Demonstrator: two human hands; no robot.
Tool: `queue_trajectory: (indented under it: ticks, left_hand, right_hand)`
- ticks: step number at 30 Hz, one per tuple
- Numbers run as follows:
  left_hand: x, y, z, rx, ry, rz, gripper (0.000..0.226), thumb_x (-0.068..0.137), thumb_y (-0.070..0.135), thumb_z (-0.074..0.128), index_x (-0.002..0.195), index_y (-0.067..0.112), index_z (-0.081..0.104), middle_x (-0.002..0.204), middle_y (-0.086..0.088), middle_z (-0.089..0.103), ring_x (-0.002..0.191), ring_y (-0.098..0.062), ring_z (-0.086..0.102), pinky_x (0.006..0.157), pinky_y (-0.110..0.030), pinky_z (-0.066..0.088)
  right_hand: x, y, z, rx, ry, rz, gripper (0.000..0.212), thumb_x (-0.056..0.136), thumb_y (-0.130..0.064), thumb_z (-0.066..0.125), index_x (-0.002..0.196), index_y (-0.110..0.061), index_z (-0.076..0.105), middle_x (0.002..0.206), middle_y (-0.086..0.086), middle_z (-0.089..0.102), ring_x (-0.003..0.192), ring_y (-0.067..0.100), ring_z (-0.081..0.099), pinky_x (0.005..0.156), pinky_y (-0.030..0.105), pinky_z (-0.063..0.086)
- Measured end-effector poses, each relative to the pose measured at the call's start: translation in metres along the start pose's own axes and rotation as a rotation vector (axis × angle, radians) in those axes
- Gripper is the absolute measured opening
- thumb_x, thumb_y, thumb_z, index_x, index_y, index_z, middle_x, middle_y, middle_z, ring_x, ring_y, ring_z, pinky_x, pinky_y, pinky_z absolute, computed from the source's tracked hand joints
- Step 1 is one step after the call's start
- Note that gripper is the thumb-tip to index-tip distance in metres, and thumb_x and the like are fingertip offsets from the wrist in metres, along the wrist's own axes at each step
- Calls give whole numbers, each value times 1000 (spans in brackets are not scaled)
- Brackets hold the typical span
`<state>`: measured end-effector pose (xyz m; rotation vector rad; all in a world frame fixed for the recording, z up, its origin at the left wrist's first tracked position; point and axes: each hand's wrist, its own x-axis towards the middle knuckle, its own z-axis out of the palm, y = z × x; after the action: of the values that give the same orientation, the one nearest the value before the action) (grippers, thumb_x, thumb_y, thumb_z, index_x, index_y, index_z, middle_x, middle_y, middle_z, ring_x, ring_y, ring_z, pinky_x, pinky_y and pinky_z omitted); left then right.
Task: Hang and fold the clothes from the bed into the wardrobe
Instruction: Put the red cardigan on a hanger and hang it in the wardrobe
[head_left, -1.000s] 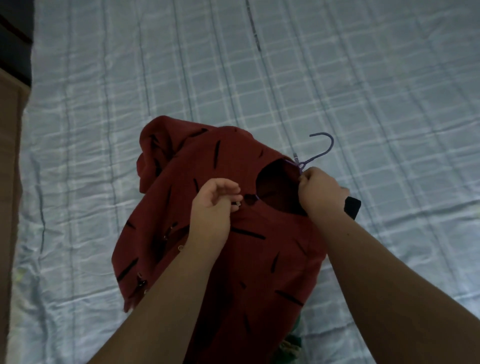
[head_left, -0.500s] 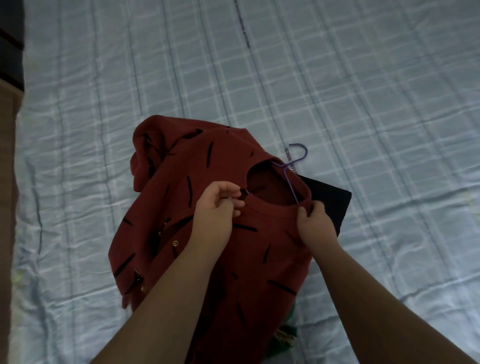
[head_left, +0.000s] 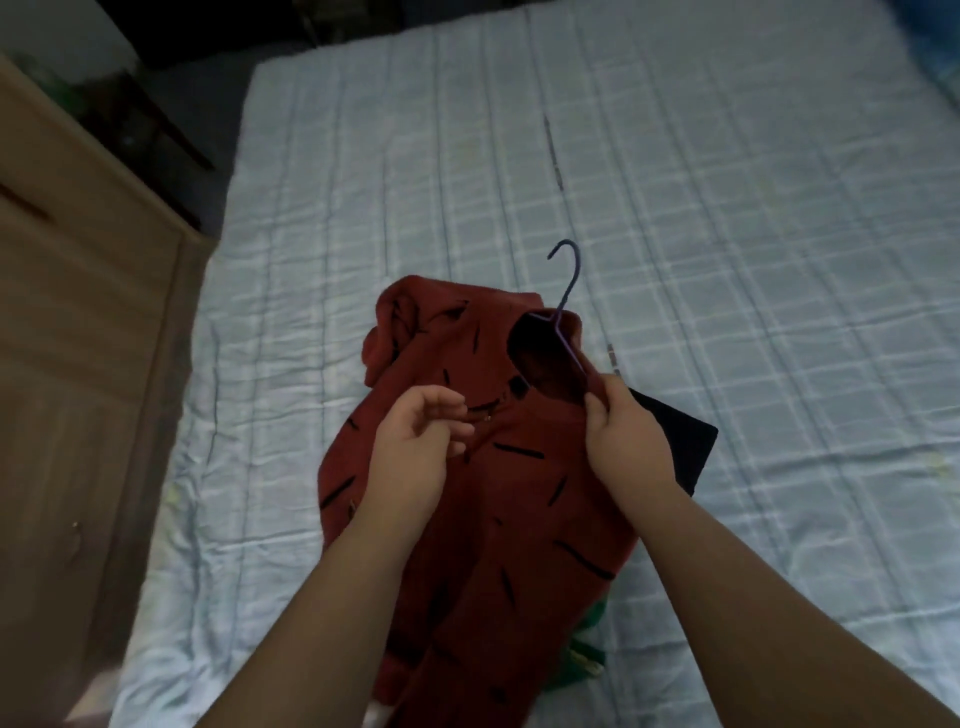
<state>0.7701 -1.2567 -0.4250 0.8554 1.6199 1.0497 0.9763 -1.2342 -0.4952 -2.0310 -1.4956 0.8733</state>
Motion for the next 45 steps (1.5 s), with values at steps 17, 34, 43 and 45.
queue_trajectory:
  ticks: [17, 34, 43, 45]
  left_hand:
    - [-248, 134, -255, -28, 242, 461, 44, 82, -17, 37, 87, 16, 64, 87, -3, 68, 75, -14, 66, 68, -30, 52]
    - [-525, 212, -454, 850, 562, 989, 55, 86, 39, 59, 139, 28, 49, 135, 3, 57, 128, -19, 49, 111, -40, 36]
    - [-576, 237, -479, 729, 628, 892, 22, 94, 33, 62, 115, 33, 69, 117, 13, 70, 115, -9, 61, 100, -30, 45]
    - [-582, 237, -485, 726, 642, 883, 20, 94, 29, 62, 112, 29, 71, 114, 11, 71, 112, -11, 62, 99, -31, 46]
  right_hand:
    - [-245, -243, -102, 92, -26, -562, 14, 92, -33, 62, 92, -21, 70, 80, -3, 70, 81, 20, 65, 73, 35, 49]
    - [-520, -393, -208, 15, 47, -1202, 8, 95, -28, 60, 93, -33, 67, 83, -17, 67, 84, 10, 63, 73, 29, 44]
    - [-569, -424, -218, -142, -128, -1191, 24, 103, -39, 43, 122, -40, 57, 111, -13, 67, 104, 11, 60, 94, 39, 49]
    - [-581, -428, -211, -264, -114, -1205, 27, 104, -42, 38, 126, -37, 52, 109, -7, 66, 101, 16, 61, 91, 41, 50]
